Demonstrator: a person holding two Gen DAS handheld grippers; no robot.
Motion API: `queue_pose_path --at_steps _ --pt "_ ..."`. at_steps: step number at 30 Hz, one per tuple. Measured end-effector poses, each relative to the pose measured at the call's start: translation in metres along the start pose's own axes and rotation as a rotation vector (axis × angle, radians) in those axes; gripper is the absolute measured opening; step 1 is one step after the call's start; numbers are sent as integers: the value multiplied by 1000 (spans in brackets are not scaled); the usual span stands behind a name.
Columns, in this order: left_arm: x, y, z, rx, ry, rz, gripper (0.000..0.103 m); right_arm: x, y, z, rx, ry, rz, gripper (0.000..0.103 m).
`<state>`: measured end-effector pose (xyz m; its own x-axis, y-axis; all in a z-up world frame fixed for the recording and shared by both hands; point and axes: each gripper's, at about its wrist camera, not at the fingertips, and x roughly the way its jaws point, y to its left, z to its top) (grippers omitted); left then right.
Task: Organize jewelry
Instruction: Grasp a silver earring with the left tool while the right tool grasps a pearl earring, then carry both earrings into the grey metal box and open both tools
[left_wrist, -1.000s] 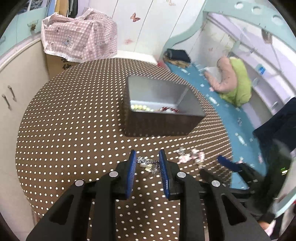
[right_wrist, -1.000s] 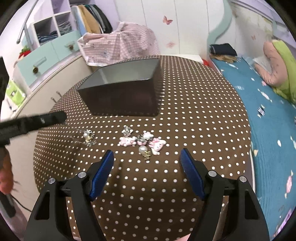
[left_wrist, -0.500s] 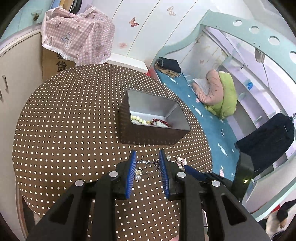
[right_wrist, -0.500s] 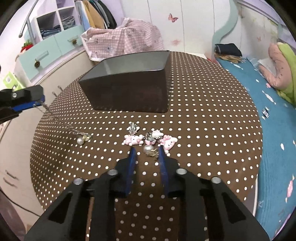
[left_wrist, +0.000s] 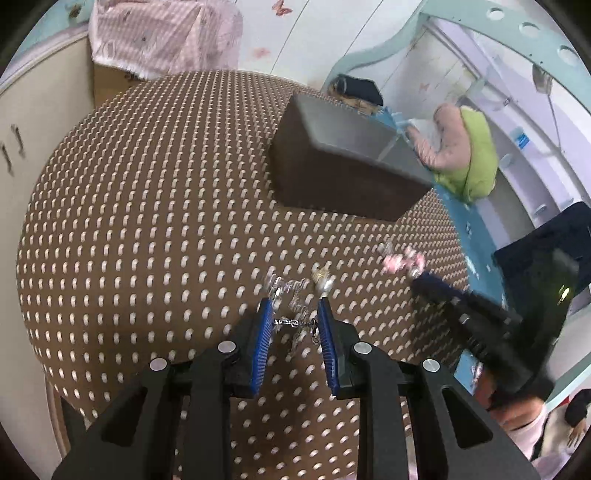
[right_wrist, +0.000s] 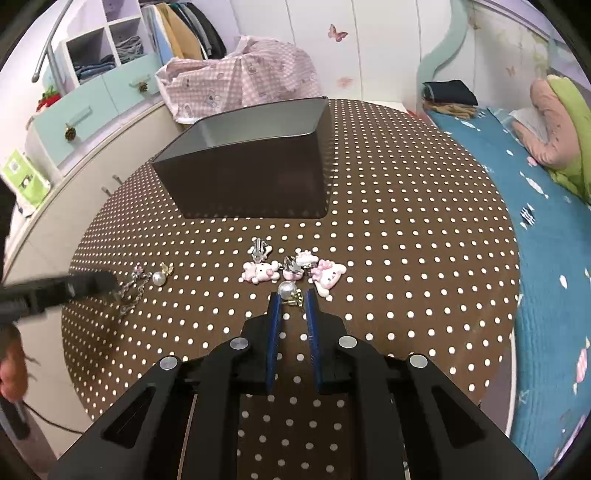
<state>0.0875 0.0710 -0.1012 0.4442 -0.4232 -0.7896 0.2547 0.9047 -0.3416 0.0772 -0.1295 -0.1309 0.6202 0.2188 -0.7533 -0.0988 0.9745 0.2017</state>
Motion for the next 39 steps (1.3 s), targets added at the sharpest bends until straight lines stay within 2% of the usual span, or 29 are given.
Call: queue_pose_path --at_steps 1,4,5,6,8,9,11,12,13,14,15,17,23,30,35,39 --pt "-1 1 -3 10 3 26 24 0 0 0 -1 1 -2 14" --pt "-4 3 -8 19 4 36 24 -1 1 -2 -7 2 -14 14" --pt "-3 3 -10 31 10 65 25 -1 1 -2 -8 1 -16 14" --pt "-3 2 -11 41 11 82 29 -1 2 -2 -7 1 -17 14" --pt "-4 0 -14 49 0 71 61 -1 0 -2 6 1 -15 15" --pt "-4 -2 -14 51 -1 73 66 -1 0 -2 15 3 -11 16" --pt "-1 -9 -15 82 -14 108 67 0 1 0 18 3 -13 16" --pt "1 -14 -16 106 -24 129 65 0 1 -1 14 3 -15 16" --pt "2 -18 -17 129 -31 146 52 0 0 0 12 3 -16 16" --pt "3 -19 -18 150 -36 151 11 0 0 0 10 2 -17 16" --pt "5 -17 -17 138 -19 133 3 0 0 0 10 3 -16 16" --pt "4 -9 -14 92 -4 72 1 0 -1 0 15 5 -11 16" --pt "-1 1 -8 33 -13 61 1 0 0 -1 5 11 -18 16" --pt "-23 0 5 37 -85 57 1 3 2 0 -19 -4 -20 16" --pt "-42 -9 20 57 -151 39 1 7 7 5 -34 -12 -26 9" --pt "-53 -17 29 69 -189 26 1 1 10 10 -33 -34 -11 9"
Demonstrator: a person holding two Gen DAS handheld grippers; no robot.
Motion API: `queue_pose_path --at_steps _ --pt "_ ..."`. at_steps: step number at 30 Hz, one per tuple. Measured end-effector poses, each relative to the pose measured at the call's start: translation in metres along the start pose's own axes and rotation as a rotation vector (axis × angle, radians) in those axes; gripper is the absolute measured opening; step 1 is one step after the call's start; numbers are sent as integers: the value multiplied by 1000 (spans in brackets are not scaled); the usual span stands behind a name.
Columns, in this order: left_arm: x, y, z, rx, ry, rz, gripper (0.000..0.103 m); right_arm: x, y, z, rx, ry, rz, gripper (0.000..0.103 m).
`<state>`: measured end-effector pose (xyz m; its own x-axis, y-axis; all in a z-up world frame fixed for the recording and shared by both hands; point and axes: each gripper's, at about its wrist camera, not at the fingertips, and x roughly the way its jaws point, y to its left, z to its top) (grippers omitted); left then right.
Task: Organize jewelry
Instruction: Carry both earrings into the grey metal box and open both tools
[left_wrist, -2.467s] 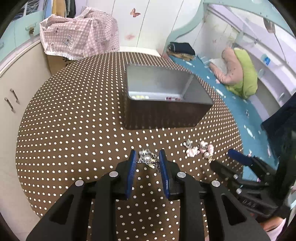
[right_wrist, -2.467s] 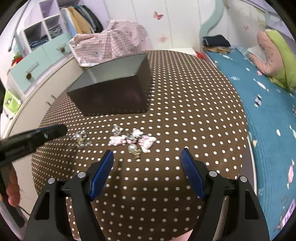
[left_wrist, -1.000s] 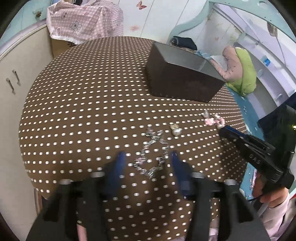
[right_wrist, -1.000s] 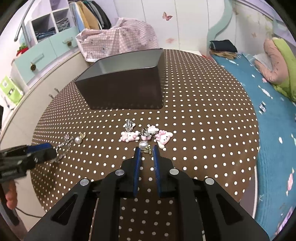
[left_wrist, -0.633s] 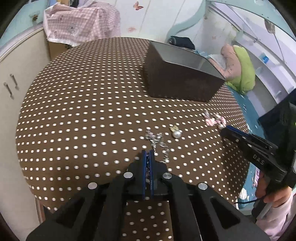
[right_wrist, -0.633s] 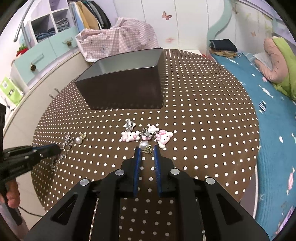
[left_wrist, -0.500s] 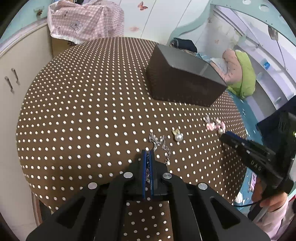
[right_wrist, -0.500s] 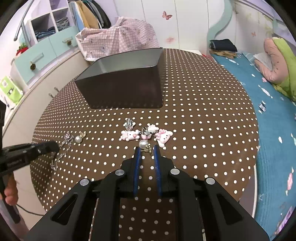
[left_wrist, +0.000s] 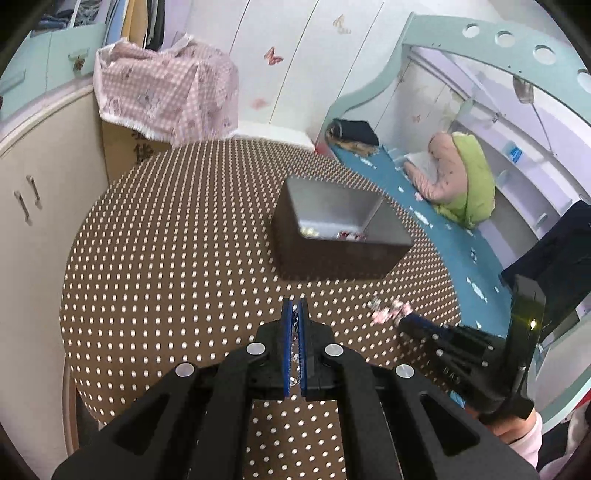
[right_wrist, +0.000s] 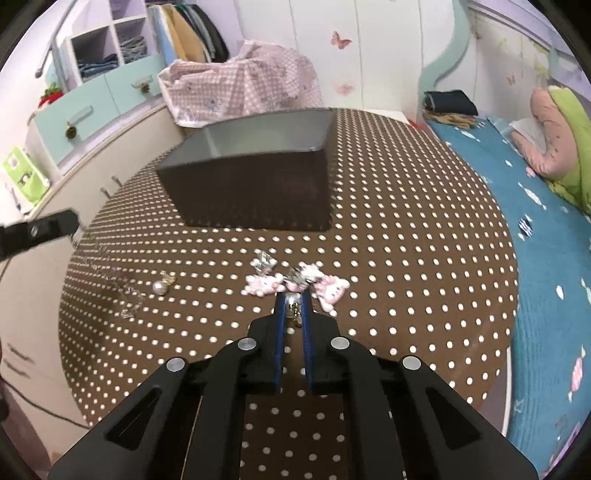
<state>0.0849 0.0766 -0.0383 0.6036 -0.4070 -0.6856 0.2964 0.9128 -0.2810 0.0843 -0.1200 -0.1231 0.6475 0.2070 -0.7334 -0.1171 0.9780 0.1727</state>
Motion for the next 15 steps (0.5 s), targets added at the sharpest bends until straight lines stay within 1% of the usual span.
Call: queue_pose_path --at_steps 8,11,15 --pt "-6 -12 23 21 -55 -11 1 -19 0 22 4 -60 -9 9" --pt "-7 -18 34 33 -75 -18 1 -29 0 36 -7 -96 -21 9" --pt "-13 -29 54 74 -110 -28 1 -43 -4 57 -17 -146 -23 9"
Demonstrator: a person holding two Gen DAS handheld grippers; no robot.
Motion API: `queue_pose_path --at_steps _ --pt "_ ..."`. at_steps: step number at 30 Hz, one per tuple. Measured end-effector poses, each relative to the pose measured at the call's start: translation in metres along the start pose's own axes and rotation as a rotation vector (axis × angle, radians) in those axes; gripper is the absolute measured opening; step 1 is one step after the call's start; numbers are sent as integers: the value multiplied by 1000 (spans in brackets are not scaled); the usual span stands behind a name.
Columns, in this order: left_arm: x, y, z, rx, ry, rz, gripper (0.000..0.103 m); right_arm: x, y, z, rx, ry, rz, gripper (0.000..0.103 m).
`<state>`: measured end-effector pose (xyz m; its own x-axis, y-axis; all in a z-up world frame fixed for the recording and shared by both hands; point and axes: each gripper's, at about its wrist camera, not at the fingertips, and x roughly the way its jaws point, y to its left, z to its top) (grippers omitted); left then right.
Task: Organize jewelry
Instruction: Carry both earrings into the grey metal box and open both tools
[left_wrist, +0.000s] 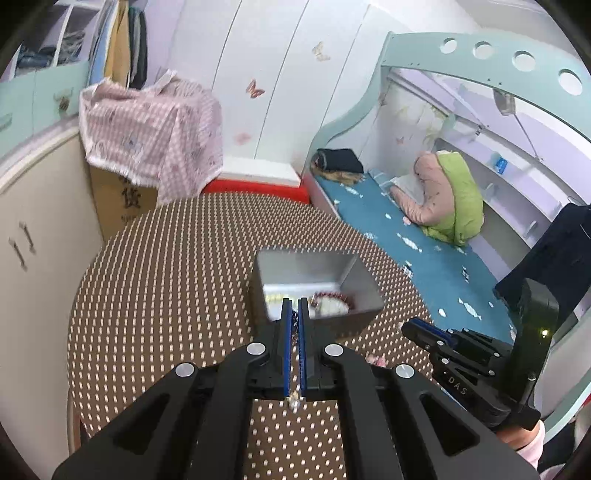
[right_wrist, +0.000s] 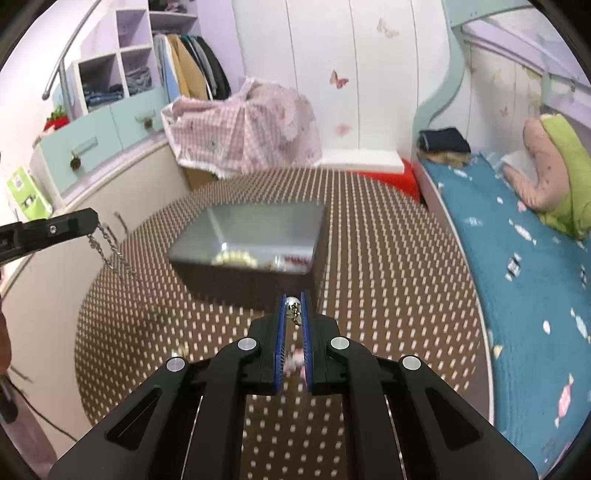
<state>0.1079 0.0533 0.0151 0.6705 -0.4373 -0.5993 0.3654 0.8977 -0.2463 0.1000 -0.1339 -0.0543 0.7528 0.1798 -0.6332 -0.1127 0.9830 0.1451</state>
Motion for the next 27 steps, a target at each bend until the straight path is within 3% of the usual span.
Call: queue_pose_path --at_steps 8,12,21,22,23,25,26,27 --pt "1 -15 44 46 -64 -26 2 -15 3 46 -41 -80 5 9" --pt "15 -17 57 46 -57 -17 2 -16 7 64 -55 -103 28 9" --pt "51 -11 56 30 6 20 4 19 8 76 -25 -51 83 11" --pt "55 -11 54 40 17 53 12 23 8 76 -19 -36 85 12" --pt "58 -11 52 51 25 87 34 26 7 75 -14 -25 84 14" --pt "59 -7 49 42 18 104 53 32 5 75 -4 -7 63 34" --pt "59 -4 47 30 21 95 53 33 5 73 -2 -10 48 64" --pt "60 0 46 20 29 92 53 31 4 72 3 -26 26 77"
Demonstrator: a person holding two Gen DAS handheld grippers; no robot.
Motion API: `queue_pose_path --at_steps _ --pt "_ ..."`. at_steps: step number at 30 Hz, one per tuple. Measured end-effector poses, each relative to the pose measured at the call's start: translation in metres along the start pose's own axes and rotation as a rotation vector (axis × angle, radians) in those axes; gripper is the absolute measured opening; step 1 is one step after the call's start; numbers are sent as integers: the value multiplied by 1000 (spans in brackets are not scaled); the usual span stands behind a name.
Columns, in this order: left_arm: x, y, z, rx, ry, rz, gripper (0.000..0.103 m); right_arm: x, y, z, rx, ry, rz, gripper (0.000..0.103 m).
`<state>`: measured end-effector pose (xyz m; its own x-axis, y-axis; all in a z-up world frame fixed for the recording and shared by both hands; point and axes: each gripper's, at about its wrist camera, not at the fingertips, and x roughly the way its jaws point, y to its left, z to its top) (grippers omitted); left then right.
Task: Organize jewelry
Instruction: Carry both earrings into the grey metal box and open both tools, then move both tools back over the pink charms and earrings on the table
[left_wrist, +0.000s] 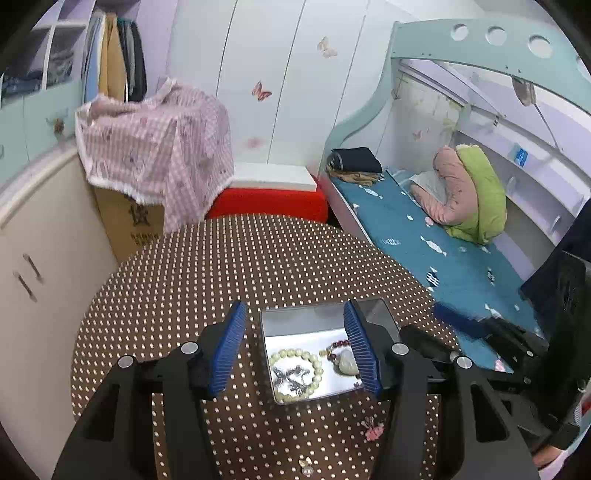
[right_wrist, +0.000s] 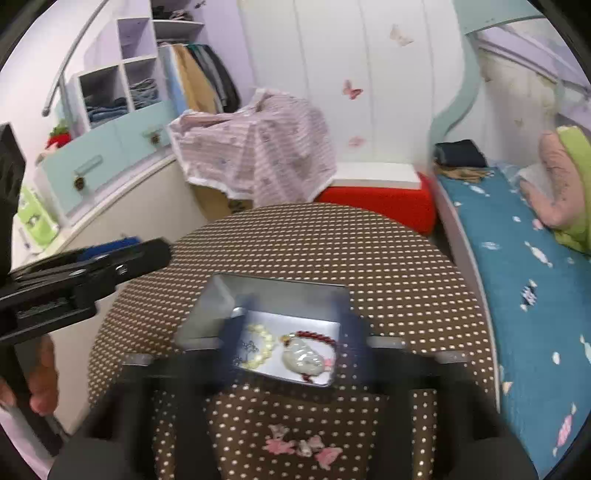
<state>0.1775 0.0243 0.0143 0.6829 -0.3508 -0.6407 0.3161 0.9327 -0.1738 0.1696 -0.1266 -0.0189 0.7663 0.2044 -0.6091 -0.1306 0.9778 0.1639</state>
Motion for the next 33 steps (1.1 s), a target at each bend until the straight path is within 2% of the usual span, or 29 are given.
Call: queue_pose_path --at_steps 4,18,22,28,31,33 --pt "3 8 -5 -10 19 30 54 -5 0 -3 -2 -19 -5 77" --pt "-3 11 -27 -23 55 38 56 -23 -3 -11 24 -20 -11 77" --pt "-7 7 -36 -19 69 44 60 -32 -3 -18 24 -24 -16 77" --pt "-10 0 -66 -3 117 50 62 -39 -11 -39 24 8 -45 78" --pt "-6 -3 -85 19 165 66 71 -38 -18 -53 38 38 -56 78" --pt "-2 -4 -94 24 187 72 71 -37 -22 -65 49 63 -63 78"
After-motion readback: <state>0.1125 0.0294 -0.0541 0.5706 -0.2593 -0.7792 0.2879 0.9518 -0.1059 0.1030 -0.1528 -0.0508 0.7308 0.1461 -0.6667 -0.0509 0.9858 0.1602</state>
